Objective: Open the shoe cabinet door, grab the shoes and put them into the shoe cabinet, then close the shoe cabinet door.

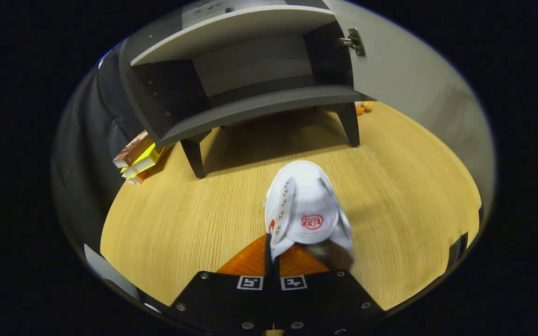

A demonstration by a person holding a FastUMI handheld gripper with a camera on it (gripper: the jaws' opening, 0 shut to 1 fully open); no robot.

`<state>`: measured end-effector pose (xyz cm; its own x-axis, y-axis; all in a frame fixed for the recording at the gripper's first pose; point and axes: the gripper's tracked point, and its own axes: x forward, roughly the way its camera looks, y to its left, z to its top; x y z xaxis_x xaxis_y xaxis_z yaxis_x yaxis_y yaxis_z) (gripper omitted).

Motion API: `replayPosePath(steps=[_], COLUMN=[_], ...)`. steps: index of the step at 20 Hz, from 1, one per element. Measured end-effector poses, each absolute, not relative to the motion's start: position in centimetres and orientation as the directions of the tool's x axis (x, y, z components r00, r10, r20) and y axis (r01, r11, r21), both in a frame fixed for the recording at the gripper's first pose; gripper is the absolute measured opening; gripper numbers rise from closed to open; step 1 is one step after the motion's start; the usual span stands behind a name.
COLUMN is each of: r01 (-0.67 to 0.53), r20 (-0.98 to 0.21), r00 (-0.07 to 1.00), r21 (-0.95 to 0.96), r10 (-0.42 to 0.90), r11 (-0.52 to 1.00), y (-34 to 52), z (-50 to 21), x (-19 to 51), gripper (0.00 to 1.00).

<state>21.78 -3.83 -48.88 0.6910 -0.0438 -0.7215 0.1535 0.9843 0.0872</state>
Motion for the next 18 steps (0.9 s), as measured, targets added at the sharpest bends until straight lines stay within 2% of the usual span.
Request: replayPosePath(steps=[11,18], r01=[0.091,0.068], r20=[-0.613,-0.546], r00=[0.789,0.836], r21=[0.041,0.012], r10=[-0.047,-0.05], r11=[0.995,0.998], y=[-3.0,-1.5], z=[-38.1,-31.9], x=[24.6,23.5], gripper=[0.0,0.0])
